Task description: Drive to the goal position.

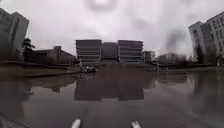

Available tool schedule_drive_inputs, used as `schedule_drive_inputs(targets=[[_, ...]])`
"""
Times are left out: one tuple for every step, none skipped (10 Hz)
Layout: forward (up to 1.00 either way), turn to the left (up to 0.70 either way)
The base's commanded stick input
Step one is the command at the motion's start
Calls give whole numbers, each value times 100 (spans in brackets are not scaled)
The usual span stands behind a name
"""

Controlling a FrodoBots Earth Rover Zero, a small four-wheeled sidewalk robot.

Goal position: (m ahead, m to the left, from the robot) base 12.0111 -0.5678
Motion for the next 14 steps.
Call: schedule_drive_inputs(targets=[[70, 0], [70, 0], [70, 0], [70, 0], [70, -5], [70, -35], [70, -33], [70, -6], [70, 0], [70, 0], [70, 0], [70, 0], [70, 0], [70, 0]])
